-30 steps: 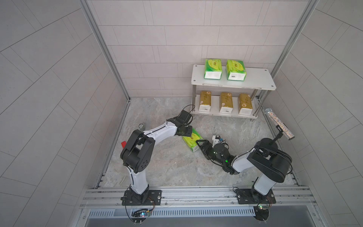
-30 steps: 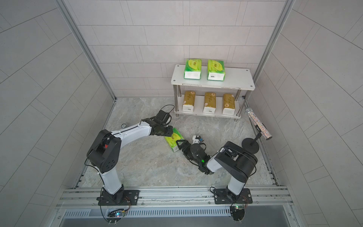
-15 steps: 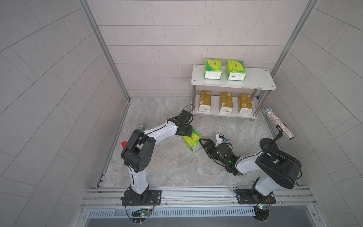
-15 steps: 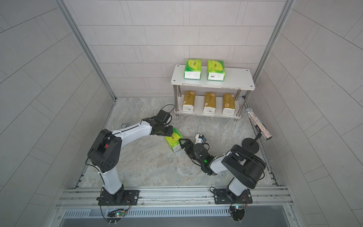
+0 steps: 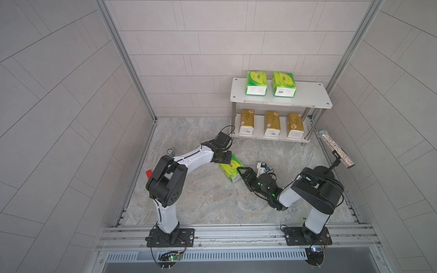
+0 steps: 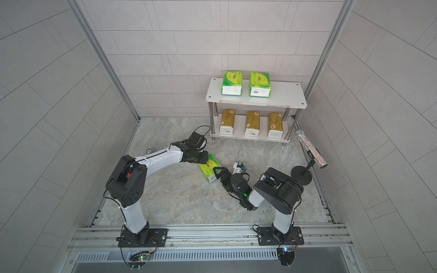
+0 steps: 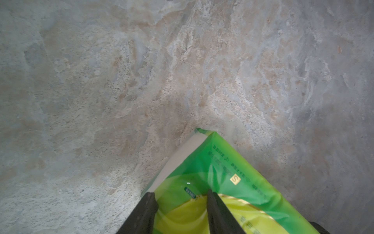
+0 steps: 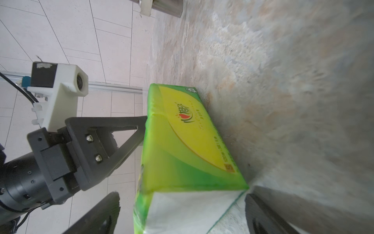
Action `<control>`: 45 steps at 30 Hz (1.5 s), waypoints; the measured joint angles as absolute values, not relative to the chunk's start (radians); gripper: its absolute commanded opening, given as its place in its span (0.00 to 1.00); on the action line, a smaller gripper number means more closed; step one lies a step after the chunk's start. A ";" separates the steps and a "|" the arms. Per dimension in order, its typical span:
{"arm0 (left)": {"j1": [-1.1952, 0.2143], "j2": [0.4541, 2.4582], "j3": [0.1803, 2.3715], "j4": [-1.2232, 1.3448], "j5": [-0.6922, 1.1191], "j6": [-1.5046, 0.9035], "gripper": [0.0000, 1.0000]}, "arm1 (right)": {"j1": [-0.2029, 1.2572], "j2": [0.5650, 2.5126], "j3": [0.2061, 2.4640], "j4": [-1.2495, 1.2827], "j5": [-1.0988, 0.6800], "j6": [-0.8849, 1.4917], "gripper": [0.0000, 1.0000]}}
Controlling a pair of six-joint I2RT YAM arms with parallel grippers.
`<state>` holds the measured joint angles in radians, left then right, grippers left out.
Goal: Place the tissue boxes on the shelf by color
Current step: Pick up the box of tissues from the center of the board.
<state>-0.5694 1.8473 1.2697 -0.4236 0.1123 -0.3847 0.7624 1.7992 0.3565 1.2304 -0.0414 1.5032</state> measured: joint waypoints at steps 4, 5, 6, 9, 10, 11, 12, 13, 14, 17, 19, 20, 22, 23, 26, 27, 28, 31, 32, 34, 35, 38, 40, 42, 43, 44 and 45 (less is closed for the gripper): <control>-0.569 1.848 1.269 -0.424 0.113 -0.384 0.48 | 0.758 1.871 0.374 1.337 -0.045 1.529 0.99; -0.569 1.848 1.269 -0.424 0.113 -0.384 0.48 | 0.756 1.888 0.379 1.361 -0.047 1.534 0.99; -0.569 1.848 1.269 -0.424 0.113 -0.384 0.48 | 0.756 1.902 0.384 1.380 -0.047 1.540 0.98; -0.568 1.848 1.269 -0.424 0.116 -0.384 0.48 | 0.751 1.921 0.397 1.395 -0.051 1.548 0.93; -0.568 1.848 1.269 -0.423 0.117 -0.384 0.48 | 0.749 1.924 0.401 1.391 -0.054 1.548 0.91; -0.568 1.848 1.269 -0.423 0.117 -0.385 0.48 | 0.748 1.927 0.405 1.386 -0.057 1.546 0.89; -0.568 1.848 1.269 -0.423 0.118 -0.385 0.48 | 0.745 1.930 0.408 1.383 -0.060 1.547 0.87; -0.568 1.848 1.269 -0.423 0.120 -0.384 0.48 | 0.743 1.934 0.414 1.379 -0.063 1.547 0.85; -0.567 1.848 1.269 -0.423 0.120 -0.385 0.48 | 0.741 1.936 0.417 1.378 -0.066 1.547 0.84; -0.567 1.848 1.269 -0.422 0.125 -0.385 0.48 | 0.735 1.938 0.429 1.362 -0.073 1.547 0.80; -0.566 1.848 1.269 -0.422 0.128 -0.385 0.48 | 0.732 1.938 0.435 1.354 -0.077 1.548 0.77; -0.565 1.848 1.269 -0.422 0.130 -0.385 0.48 | 0.732 1.938 0.435 1.353 -0.079 1.548 0.76; -0.563 1.848 1.269 -0.422 0.131 -0.385 0.48 | 0.732 1.939 0.435 1.348 -0.082 1.549 0.74; -0.563 1.848 1.270 -0.422 0.131 -0.385 0.48 | 0.732 1.939 0.435 1.348 -0.083 1.550 0.74; -0.563 1.847 1.273 -0.424 0.130 -0.386 0.54 | 0.732 1.939 0.435 1.343 -0.083 1.550 0.71; -0.563 1.847 1.276 -0.426 0.127 -0.386 0.57 | 0.732 1.939 0.435 1.342 -0.083 1.550 0.71; -0.563 1.846 1.280 -0.432 0.123 -0.387 0.61 | 0.732 1.937 0.435 1.340 -0.084 1.550 0.70; -0.562 1.845 1.303 -0.474 0.104 -0.394 0.70 | 0.732 1.917 0.435 1.317 -0.088 1.549 0.69; -0.562 1.844 1.313 -0.493 0.097 -0.395 0.71 | 0.732 1.906 0.434 1.304 -0.090 1.548 0.68; -0.562 1.840 1.346 -0.549 0.077 -0.395 0.73 | 0.732 1.872 0.434 1.267 -0.094 1.544 0.68; -0.562 1.835 1.371 -0.586 0.063 -0.396 0.74 | 0.732 1.851 0.434 1.244 -0.096 1.539 0.68; -0.562 1.802 1.439 -0.670 0.015 -0.406 0.76 | 0.731 1.765 0.434 1.162 -0.105 1.519 0.67; -0.556 1.758 1.475 -0.709 -0.017 -0.422 0.77 | 0.730 1.688 0.434 1.088 -0.110 1.499 0.67; -0.549 1.699 1.497 -0.739 -0.050 -0.441 0.78 | 0.730 1.601 0.434 1.008 -0.115 1.476 0.67; -0.543 1.667 1.501 -0.749 -0.065 -0.451 0.78 | 0.729 1.562 0.434 0.970 -0.116 1.466 0.67; -0.534 1.631 1.501 -0.762 -0.082 -0.460 0.78 | 0.727 1.516 0.434 0.919 -0.117 1.454 0.67; -0.527 1.603 1.501 -0.772 -0.099 -0.468 0.79 | 0.725 1.462 0.434 0.859 -0.119 1.440 0.66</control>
<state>-0.5270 1.6032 1.5009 -0.7715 -0.0986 -0.4683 0.7254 1.4624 0.4339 0.8585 -0.1192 1.4399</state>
